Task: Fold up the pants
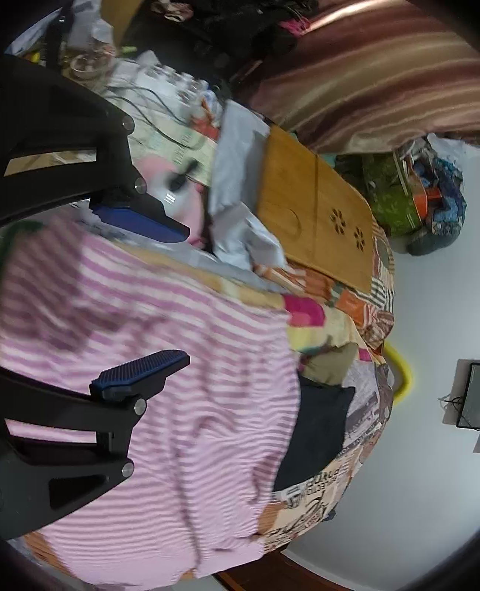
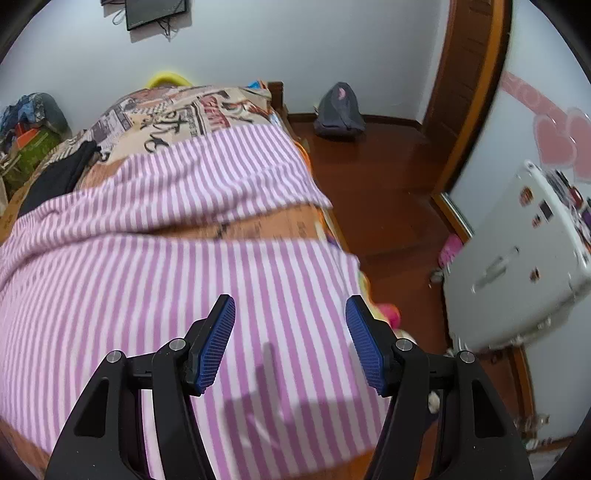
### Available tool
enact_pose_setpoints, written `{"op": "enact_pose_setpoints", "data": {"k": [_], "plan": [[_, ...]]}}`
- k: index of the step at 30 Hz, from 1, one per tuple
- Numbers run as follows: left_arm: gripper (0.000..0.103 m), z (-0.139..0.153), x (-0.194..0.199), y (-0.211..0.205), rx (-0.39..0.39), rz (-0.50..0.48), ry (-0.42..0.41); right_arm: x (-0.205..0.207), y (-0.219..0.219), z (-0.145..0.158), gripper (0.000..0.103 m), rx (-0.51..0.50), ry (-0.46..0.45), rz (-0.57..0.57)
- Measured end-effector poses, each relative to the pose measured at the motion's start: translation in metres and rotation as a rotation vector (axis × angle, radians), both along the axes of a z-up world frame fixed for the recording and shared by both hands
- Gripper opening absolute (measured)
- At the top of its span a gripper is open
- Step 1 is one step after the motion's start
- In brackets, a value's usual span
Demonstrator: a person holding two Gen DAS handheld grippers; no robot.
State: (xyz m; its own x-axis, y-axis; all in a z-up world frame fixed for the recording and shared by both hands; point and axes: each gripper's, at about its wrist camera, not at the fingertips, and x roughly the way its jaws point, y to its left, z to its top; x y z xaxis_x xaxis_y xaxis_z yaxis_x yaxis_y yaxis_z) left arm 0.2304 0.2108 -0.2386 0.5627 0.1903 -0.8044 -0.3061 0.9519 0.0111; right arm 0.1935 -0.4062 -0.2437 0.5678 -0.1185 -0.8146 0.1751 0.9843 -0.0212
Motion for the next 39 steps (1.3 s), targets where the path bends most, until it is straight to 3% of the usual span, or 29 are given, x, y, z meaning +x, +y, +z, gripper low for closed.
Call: {"op": "enact_pose_setpoints", "data": {"k": [6,11,15,18,21,24,28,32,36,39], "plan": [[0.061,-0.012,0.090,-0.002,-0.060,-0.020,0.041,0.042,0.002,-0.001,0.061,-0.029,-0.022,0.026],[0.064,-0.041,0.157,0.001,-0.087,-0.030,0.115,0.078,0.002,-0.003,0.061,-0.060,-0.017,0.052],[0.064,-0.072,0.191,0.018,-0.095,0.022,0.178,0.116,0.018,-0.002,0.061,-0.083,-0.022,0.107],[0.064,-0.096,0.204,0.030,-0.102,0.047,0.227,0.143,0.037,0.000,0.063,-0.081,-0.035,0.179],[0.064,-0.119,0.212,0.039,-0.099,0.064,0.268,0.170,0.053,-0.005,0.074,-0.094,-0.062,0.224],[0.057,-0.130,0.212,0.044,-0.131,0.069,0.258,0.196,0.059,-0.018,0.074,-0.134,-0.069,0.225],[0.043,-0.130,0.211,0.041,-0.133,0.052,0.228,0.232,0.046,-0.041,0.074,-0.139,-0.023,0.188],[0.037,-0.128,0.210,0.036,-0.095,0.054,0.208,0.251,0.045,-0.046,0.074,-0.031,-0.004,0.203],[0.029,-0.120,0.208,0.038,-0.080,0.075,0.171,0.248,0.082,-0.038,0.074,0.009,-0.026,0.314],[0.027,-0.109,0.203,0.038,-0.053,0.074,0.144,0.247,0.119,-0.038,0.074,-0.032,-0.023,0.409]]}}
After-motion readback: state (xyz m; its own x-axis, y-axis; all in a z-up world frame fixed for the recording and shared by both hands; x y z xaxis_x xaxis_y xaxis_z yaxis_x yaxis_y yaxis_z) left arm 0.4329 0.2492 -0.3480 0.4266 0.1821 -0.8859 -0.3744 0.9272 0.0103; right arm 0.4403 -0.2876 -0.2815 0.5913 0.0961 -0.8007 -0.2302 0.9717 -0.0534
